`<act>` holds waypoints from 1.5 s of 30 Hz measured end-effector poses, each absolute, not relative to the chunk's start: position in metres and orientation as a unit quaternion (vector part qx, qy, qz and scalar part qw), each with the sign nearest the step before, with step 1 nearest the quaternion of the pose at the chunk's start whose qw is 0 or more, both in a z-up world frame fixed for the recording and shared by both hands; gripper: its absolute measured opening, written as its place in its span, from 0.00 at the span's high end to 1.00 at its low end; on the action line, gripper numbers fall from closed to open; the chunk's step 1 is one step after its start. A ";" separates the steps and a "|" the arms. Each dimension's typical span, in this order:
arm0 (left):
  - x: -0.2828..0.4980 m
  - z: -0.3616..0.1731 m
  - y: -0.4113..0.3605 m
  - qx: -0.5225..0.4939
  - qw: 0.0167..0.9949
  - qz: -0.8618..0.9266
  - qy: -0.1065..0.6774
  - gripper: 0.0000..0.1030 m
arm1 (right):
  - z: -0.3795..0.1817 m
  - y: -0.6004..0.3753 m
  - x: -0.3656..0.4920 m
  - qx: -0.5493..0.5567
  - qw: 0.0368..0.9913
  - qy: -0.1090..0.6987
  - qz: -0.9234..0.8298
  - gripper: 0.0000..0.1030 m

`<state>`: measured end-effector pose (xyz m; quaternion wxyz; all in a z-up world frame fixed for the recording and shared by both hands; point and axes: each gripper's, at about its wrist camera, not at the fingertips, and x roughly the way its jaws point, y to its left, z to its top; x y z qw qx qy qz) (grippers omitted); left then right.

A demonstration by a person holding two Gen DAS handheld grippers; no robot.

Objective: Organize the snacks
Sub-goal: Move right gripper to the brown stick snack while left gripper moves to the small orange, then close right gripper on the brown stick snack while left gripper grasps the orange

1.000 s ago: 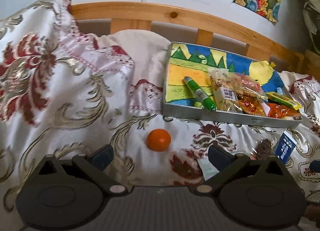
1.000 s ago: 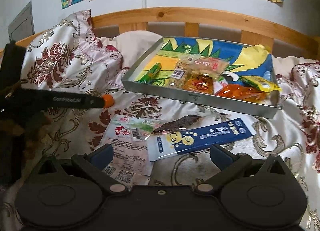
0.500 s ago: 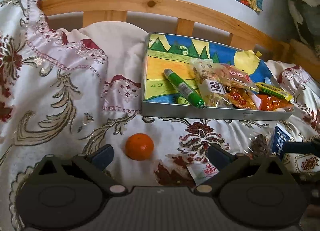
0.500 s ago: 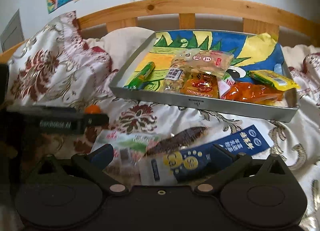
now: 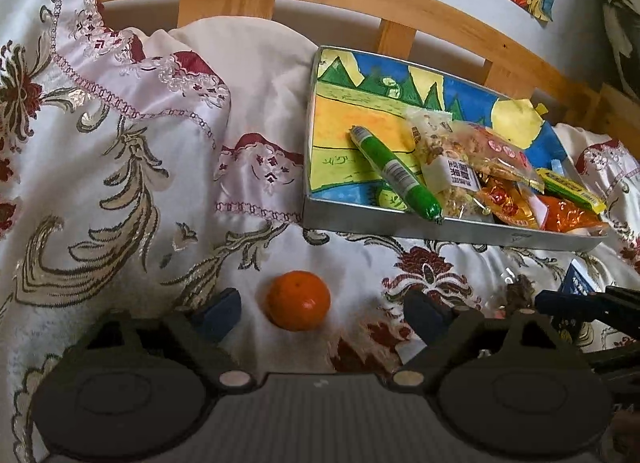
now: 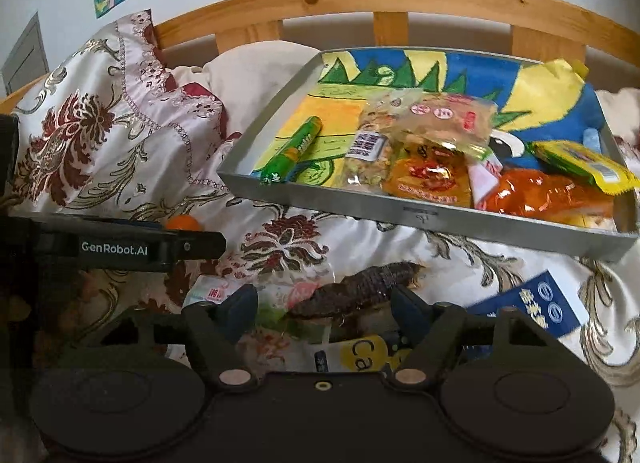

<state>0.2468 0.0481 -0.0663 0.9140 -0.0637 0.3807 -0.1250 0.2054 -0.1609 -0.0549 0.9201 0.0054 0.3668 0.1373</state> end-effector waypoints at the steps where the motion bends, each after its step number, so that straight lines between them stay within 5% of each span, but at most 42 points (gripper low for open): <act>1: 0.247 -0.066 0.049 -0.066 0.914 -0.128 0.379 0.14 | -0.055 -0.160 0.206 0.004 0.920 0.368 0.136 0.26; 18: 0.247 -0.071 0.048 -0.069 0.914 -0.122 0.380 0.49 | -0.065 -0.168 0.234 0.077 0.901 0.420 0.080 0.17; 21: 0.245 -0.071 0.044 -0.063 0.913 -0.129 0.381 0.56 | -0.066 -0.163 0.232 0.068 0.906 0.409 0.083 0.23; 23: 0.245 -0.072 0.041 -0.063 0.912 -0.136 0.381 0.59 | -0.064 -0.161 0.231 0.071 0.909 0.402 0.091 0.38; 28: 0.243 -0.071 0.039 -0.069 0.909 -0.158 0.381 0.64 | -0.063 -0.160 0.229 0.082 0.908 0.395 0.113 0.59; 45: 0.248 -0.074 0.039 -0.062 0.906 -0.168 0.384 0.64 | -0.065 -0.162 0.228 0.120 0.902 0.397 0.119 0.63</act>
